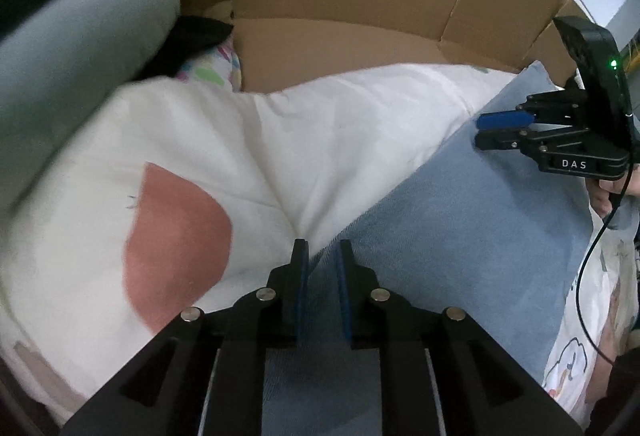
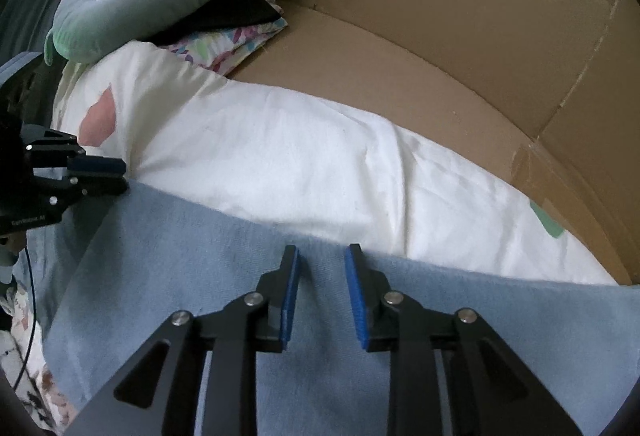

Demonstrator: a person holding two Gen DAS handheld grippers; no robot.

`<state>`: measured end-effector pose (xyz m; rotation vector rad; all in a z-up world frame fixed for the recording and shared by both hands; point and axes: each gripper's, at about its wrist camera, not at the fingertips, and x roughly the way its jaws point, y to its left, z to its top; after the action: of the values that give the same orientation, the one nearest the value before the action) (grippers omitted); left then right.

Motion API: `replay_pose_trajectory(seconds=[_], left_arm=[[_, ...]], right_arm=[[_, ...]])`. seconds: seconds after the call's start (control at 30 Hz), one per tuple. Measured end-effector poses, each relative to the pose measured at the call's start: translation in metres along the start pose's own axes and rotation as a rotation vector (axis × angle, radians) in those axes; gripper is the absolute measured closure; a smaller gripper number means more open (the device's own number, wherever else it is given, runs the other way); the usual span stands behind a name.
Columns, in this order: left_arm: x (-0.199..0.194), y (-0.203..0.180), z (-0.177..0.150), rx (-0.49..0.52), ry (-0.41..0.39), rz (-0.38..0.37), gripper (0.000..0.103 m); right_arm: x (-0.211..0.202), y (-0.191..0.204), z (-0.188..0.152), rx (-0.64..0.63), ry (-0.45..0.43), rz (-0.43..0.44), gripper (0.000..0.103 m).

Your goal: Fold clothes

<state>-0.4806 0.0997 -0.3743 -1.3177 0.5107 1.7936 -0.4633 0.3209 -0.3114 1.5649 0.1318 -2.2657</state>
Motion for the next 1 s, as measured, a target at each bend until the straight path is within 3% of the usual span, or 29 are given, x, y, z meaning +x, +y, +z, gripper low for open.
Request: replay_pose_trajectory(seconds=[0.13,0.27,0.33,0.37,0.4,0.73,1.0], left_arm=[[-0.026,0.005,0.001,-0.043,-0.031,0.023,0.089],[-0.048,0.015,0.004,-0.107,-0.064,0.054,0.088],[-0.056,0.022,0.001,-0.137,-0.060,0.087,0.067],[-0.064,0.027,0.000,-0.145,-0.066,0.097,0.051],[-0.072,0.031,-0.002,-0.152,-0.072,0.107,0.050],[-0.154,0.070,-0.023,-0.205,-0.102,0.218,0.050],[-0.202,0.098,-0.066,-0.270,-0.091,0.294,0.050]], right_arm=[[-0.019,-0.001,-0.008,-0.018,-0.009,0.009,0.078],[-0.038,-0.002,-0.016,-0.036,-0.021,0.016,0.068],[-0.047,-0.003,-0.019,-0.036,-0.028,0.025,0.067],[-0.051,-0.004,-0.020,-0.032,-0.031,0.029,0.065],[-0.054,-0.005,-0.020,-0.028,-0.034,0.033,0.065],[-0.068,0.011,-0.015,-0.047,-0.047,0.076,0.065],[-0.063,0.037,-0.005,-0.096,-0.057,0.119,0.062]])
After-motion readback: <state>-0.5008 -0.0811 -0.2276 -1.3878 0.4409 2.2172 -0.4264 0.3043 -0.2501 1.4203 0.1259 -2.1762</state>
